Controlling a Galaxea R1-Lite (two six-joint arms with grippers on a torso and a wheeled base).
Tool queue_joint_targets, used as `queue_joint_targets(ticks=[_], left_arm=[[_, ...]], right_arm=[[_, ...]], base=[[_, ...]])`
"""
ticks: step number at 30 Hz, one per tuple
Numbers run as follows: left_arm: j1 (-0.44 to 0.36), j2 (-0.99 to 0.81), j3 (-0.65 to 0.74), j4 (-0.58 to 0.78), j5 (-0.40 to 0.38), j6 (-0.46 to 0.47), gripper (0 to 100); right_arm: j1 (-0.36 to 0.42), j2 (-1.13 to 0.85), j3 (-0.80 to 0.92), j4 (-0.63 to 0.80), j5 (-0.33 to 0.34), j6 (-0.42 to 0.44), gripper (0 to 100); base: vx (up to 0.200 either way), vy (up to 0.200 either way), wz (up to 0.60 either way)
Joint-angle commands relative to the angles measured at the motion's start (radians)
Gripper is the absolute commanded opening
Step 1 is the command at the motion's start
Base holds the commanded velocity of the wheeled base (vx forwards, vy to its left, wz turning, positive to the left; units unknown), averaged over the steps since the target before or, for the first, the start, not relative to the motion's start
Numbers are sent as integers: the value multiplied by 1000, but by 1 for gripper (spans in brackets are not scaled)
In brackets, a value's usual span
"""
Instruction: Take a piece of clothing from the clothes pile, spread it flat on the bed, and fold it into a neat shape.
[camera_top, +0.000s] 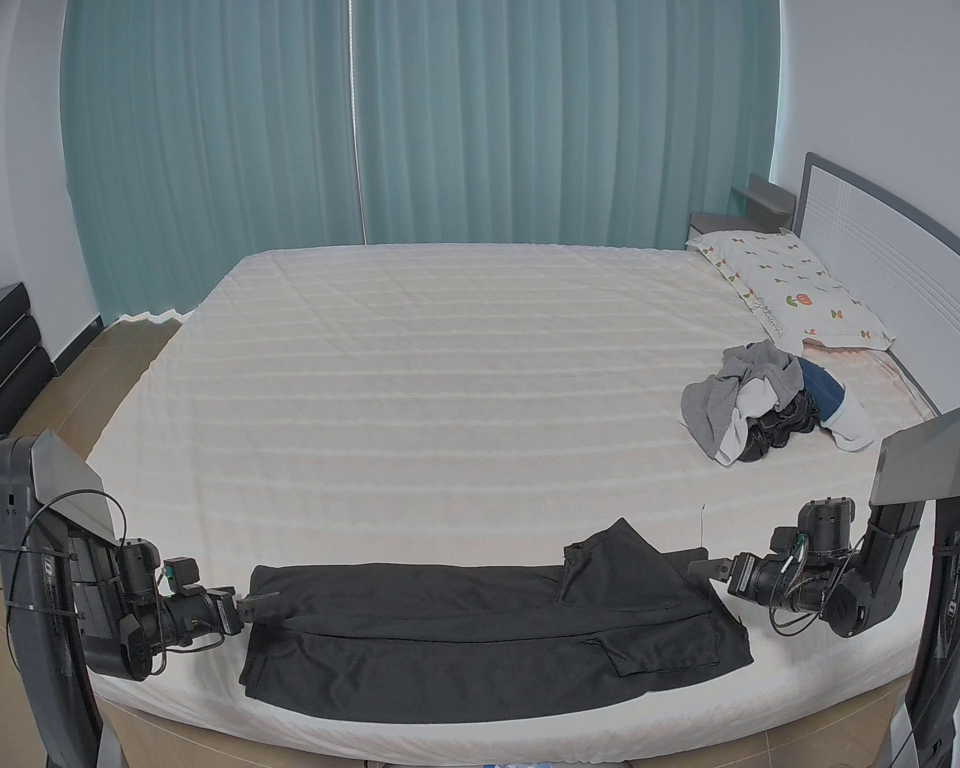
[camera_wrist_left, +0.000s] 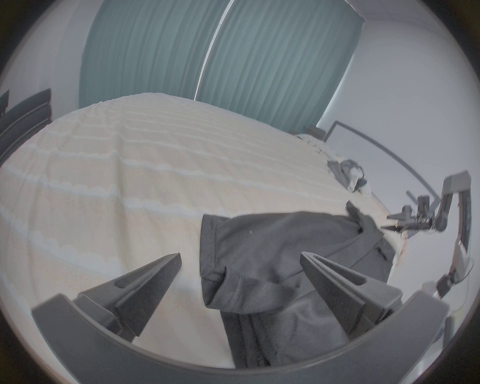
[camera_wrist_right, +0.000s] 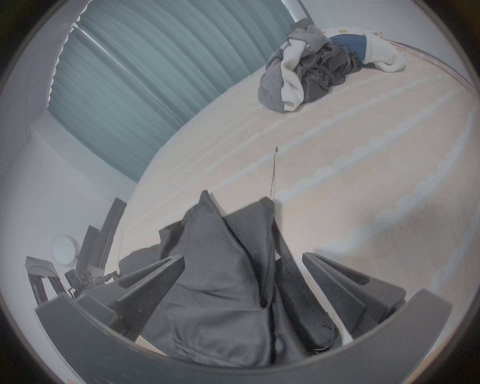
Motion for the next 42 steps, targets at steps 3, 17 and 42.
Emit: queue_joint_targets(ticks=[3,17,42], left_arm=[[27,-79,-34,-12,-27,-172,100],[-88,-77,-167,162,55,-446,100],[-142,-67,-294,353,255,-494,100]], right_arm=[[0,1,-3,-40,-1,66,100],[-3,73,-73,-37,-3,241,100],[7,78,-61,-40,-9,240,100]], base=[[0,0,0],[0,0,0],[0,0,0]])
